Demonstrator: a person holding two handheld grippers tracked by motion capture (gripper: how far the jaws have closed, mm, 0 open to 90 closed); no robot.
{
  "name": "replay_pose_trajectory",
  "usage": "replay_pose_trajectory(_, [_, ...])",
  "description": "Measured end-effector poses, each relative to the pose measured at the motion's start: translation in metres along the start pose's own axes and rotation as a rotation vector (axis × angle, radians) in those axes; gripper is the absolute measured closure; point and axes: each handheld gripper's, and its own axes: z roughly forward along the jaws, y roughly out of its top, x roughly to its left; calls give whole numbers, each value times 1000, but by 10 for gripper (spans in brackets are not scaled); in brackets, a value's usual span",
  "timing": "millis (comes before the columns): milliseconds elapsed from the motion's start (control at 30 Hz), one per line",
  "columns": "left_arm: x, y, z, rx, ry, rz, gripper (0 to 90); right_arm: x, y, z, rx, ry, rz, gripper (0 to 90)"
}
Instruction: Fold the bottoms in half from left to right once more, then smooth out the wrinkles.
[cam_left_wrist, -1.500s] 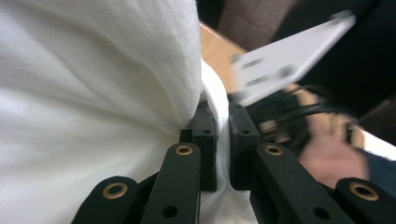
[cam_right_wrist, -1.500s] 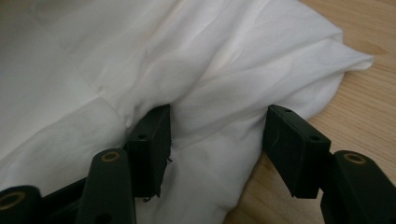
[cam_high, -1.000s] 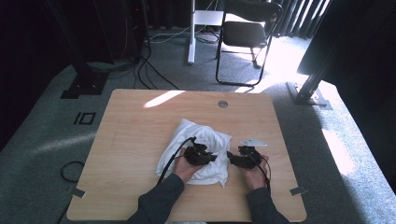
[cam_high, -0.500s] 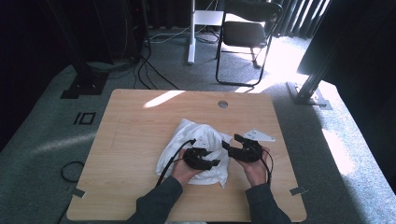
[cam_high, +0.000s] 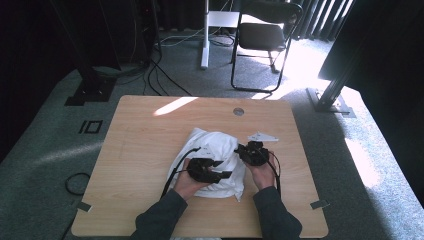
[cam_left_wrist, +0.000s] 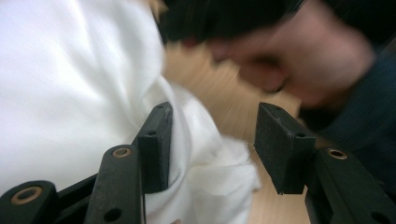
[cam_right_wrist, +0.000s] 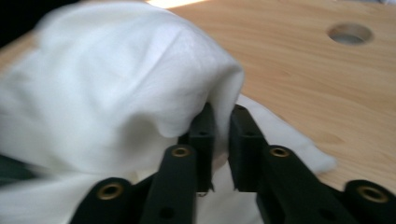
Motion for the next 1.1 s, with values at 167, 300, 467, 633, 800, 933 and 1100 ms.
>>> replay_pose_trajectory(167, [23,15,-52,-123,145,-40,499,-11,-7,7,35,-24,28,867])
replay_pose_trajectory(300, [65,10,-73,-105,283,-153,529,-18,-12,8,54,-34,36,871])
replay_pose_trajectory(467, [90,-4,-63,-9,271,-213,546,-19,-13,10,67,-41,31,870])
replay_pose_trajectory(633, [87,-10,-50,7,262,-216,537,-13,-9,-7,43,-119,45,561])
replay_pose_trajectory(800, [86,-8,-53,-2,266,-212,537,15,-1,-53,-108,-142,-18,477])
replay_pose_trajectory(933, [85,-7,-54,-13,268,-212,537,49,-5,-58,-114,9,-109,490])
replay_pose_trajectory(1100, [84,-6,-53,-21,263,-210,537,86,-25,-27,-24,90,-193,441])
